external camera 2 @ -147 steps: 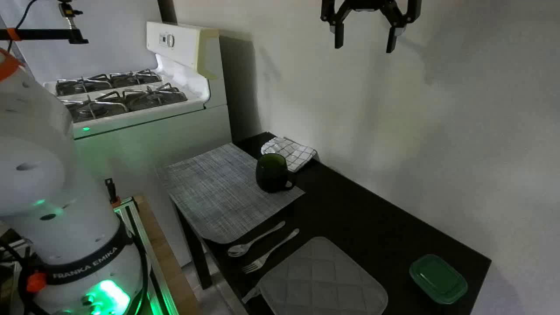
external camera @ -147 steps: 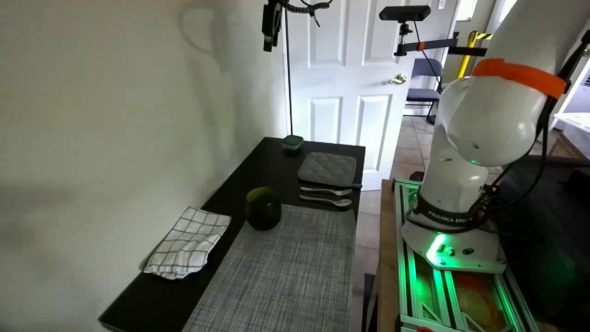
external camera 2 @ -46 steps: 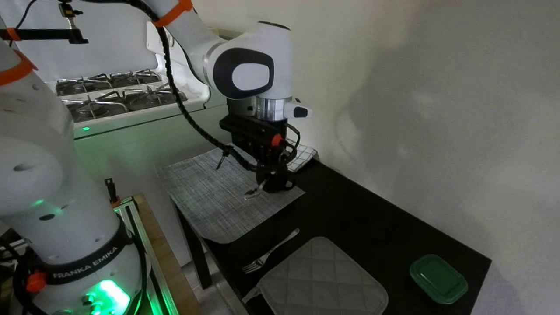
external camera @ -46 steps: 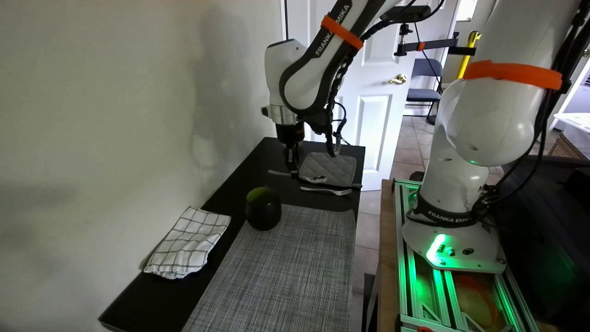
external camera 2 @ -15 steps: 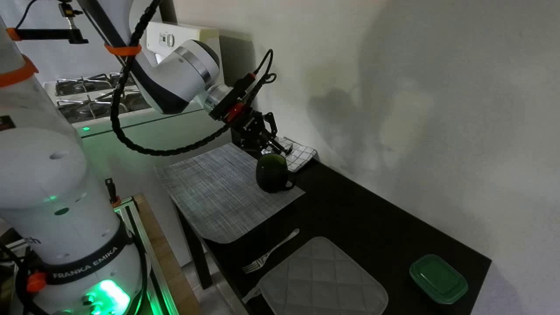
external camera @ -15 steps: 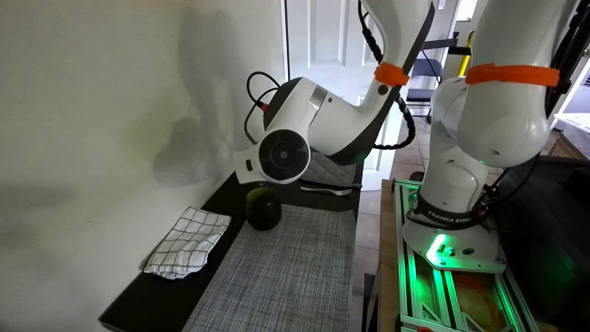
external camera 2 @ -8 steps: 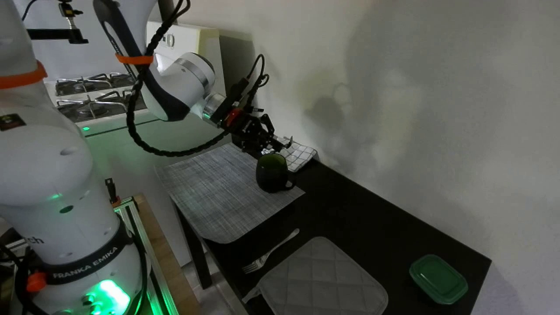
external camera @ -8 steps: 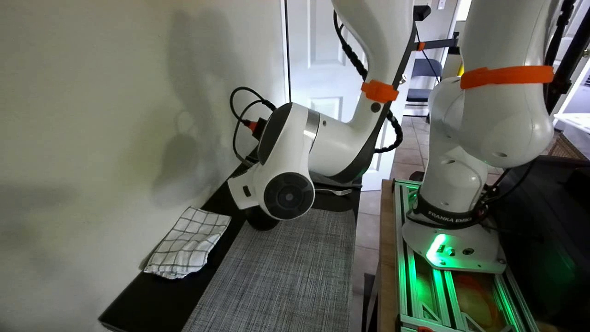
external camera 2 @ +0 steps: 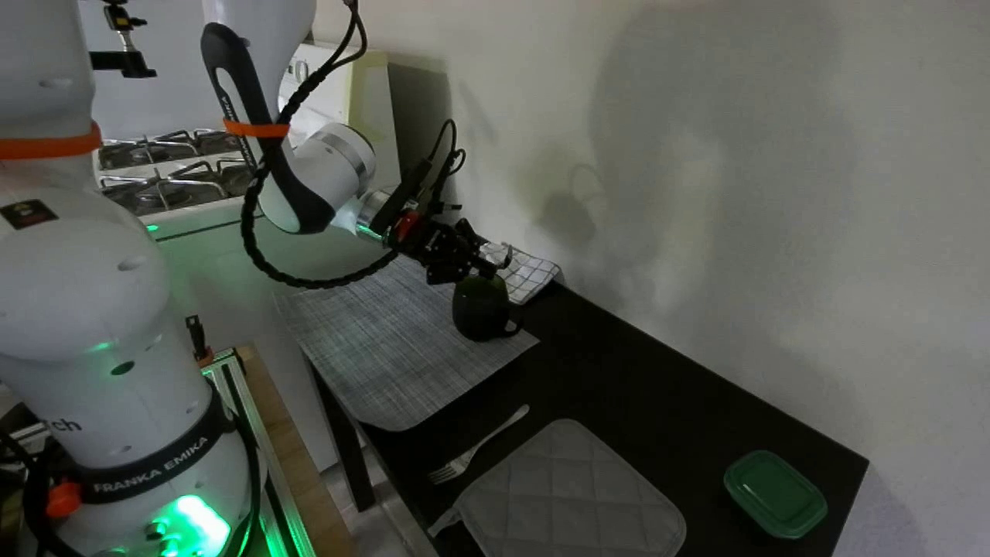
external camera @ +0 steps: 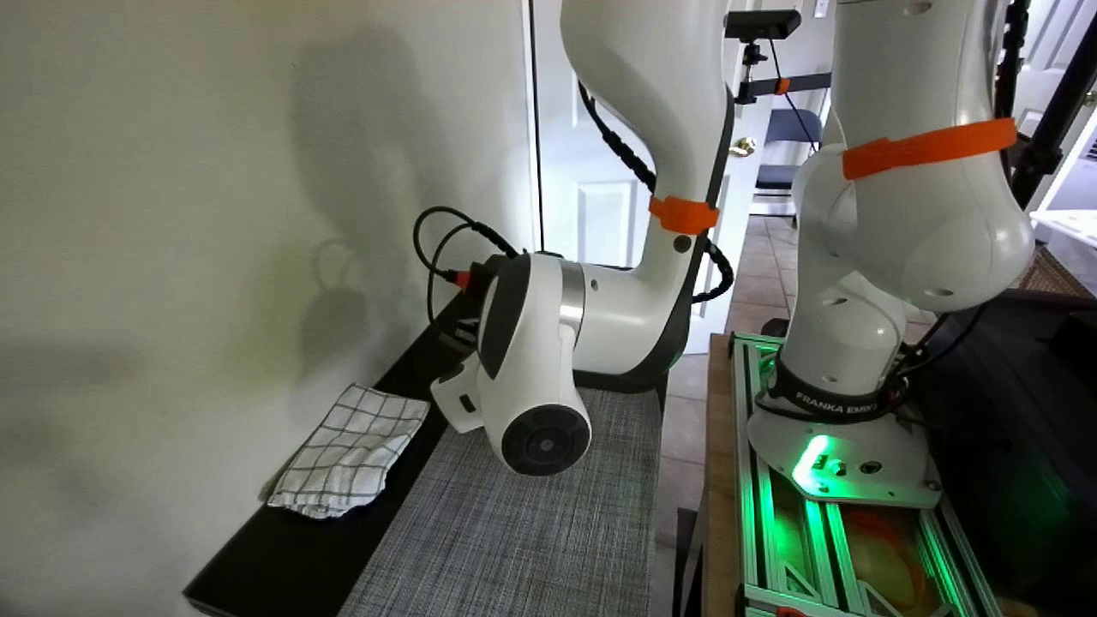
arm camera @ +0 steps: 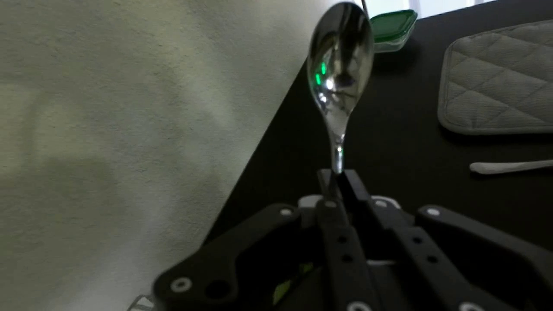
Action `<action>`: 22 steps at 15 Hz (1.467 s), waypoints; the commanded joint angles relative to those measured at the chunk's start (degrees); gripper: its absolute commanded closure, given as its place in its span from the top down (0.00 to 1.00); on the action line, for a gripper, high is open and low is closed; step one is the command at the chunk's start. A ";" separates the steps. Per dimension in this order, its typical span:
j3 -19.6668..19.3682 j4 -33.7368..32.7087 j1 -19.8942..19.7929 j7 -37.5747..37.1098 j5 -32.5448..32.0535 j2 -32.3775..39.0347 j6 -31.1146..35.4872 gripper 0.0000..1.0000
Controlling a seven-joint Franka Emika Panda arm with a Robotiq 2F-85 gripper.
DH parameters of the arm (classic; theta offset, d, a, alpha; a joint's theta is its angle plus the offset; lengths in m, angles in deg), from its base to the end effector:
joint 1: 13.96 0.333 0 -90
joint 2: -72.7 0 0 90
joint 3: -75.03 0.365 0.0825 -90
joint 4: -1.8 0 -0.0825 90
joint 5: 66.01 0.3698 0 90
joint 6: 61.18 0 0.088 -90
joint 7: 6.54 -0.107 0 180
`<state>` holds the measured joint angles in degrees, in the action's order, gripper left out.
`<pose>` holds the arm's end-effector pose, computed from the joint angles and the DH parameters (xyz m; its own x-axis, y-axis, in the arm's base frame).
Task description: Put the spoon in the cup
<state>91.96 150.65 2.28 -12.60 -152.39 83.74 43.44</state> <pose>0.3690 0.1473 0.2482 0.2212 0.4898 -0.8433 0.8107 0.3882 0.4382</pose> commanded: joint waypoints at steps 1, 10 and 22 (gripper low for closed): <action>0.71 -1.57 1.11 -1.50 -0.84 4.03 -3.70 0.02; 1.40 -3.50 1.84 -1.48 -1.17 8.69 -4.41 0.02; 1.30 -5.84 1.52 -1.73 -3.29 10.90 -2.95 0.14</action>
<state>93.12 145.72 3.61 -12.61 -153.69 92.65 41.12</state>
